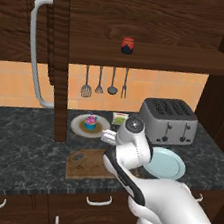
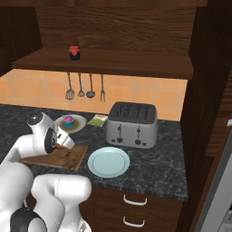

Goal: From the different types of pastries on the counter, select a croissant and place it on the cutting board. Then retrieve a jar of jam from the cabinet and place it alongside the croissant on the cutting board.

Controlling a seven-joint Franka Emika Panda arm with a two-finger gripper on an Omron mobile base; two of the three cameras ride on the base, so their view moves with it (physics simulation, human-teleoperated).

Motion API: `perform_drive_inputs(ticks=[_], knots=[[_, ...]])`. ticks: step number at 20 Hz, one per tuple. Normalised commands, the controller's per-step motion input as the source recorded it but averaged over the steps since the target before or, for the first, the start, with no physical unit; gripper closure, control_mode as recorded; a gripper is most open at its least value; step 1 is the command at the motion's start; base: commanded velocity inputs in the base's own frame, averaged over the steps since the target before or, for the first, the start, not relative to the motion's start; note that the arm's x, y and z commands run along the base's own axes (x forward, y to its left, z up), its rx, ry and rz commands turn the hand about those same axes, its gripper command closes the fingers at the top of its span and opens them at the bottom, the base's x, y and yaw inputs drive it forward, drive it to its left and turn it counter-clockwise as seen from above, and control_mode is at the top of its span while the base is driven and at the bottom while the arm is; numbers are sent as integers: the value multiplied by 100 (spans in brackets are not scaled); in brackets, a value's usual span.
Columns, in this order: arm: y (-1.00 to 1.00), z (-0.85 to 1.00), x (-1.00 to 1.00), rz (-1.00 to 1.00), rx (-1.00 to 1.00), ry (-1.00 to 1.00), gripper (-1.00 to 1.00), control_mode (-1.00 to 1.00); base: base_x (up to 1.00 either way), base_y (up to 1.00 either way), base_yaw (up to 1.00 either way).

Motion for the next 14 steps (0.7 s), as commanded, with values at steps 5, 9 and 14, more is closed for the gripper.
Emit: perform_drive_inputs(ticks=[5,9,14], knots=[[88,-2,0,12,-1,4,100,-100,0,0,0],[96,-5,-23,15,0,7,100,-100,0,0,0],[35,-16,-15,4,0,3,100,-100,0,0,0]])
